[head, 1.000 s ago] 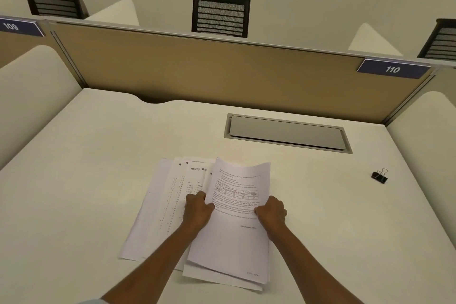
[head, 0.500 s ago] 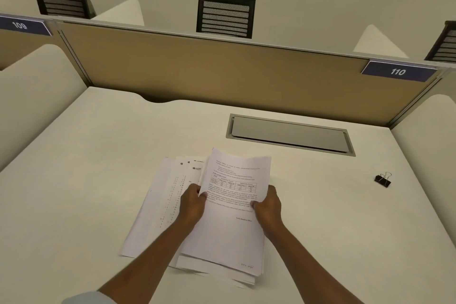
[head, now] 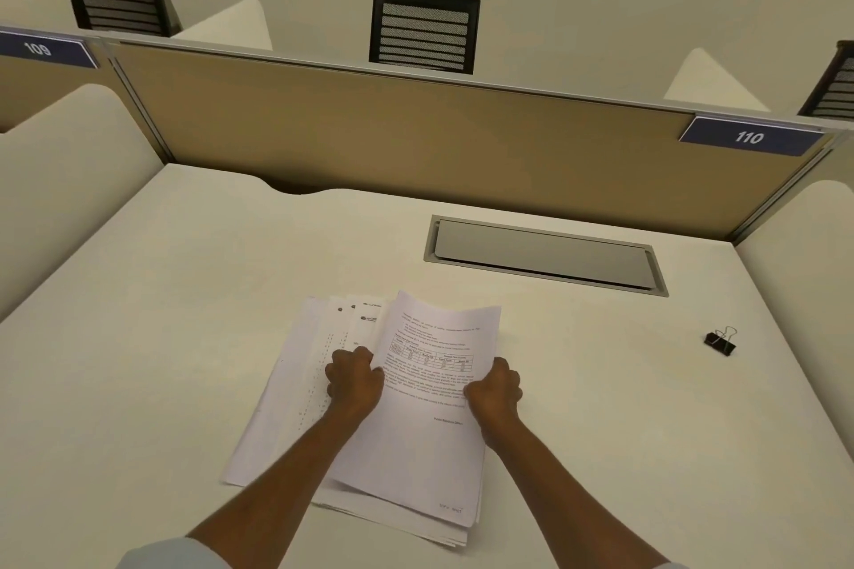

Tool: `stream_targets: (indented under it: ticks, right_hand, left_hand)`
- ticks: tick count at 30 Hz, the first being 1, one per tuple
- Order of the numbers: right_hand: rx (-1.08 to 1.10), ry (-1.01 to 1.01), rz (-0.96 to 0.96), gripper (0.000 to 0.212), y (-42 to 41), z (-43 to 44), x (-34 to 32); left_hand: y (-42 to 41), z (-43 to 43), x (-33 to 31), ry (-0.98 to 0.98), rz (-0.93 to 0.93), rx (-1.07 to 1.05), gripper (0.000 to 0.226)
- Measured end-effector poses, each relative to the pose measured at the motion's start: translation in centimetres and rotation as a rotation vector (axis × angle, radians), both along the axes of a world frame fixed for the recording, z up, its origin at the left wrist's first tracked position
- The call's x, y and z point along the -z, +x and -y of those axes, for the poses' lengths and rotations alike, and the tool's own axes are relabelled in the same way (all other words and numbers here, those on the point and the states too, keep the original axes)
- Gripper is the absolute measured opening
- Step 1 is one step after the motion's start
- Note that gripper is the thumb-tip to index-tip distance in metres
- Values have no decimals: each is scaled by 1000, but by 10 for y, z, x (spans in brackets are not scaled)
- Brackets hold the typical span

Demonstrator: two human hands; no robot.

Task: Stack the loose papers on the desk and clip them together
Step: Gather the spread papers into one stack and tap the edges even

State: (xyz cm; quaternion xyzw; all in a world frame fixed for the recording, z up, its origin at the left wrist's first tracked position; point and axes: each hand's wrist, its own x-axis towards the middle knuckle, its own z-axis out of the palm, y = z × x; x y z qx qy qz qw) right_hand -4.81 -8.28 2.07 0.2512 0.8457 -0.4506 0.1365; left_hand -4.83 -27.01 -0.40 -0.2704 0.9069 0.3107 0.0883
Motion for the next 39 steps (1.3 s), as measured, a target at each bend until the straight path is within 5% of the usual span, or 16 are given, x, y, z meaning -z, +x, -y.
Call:
stream_targets:
  ticks: [6,13,20,26,33,39]
  right_hand:
    - [122,-253,14,31,1,0,-4]
    - [131,-330,-28,31,0,3,-16]
    - [64,-301,-101,49,-7,14,-18]
    - [50,-172,-33,24,-8,20,-11]
    - [91,-177,6,33,-16,20,-2]
    - [129,-300,35,29,-14,16,-6]
  left_hand:
    - [0,14,-6,364,-61,-101,20]
    - [-1,21,-7,487,-127,-165,46]
    - [-8,28,-5,367,-102,-177,37]
    - [-8,17,-4,-58,70,-46,30]
    - [-14,23,-1,-15,57,-81,23]
    - [-16,28,-4,241,-50,-89,20]
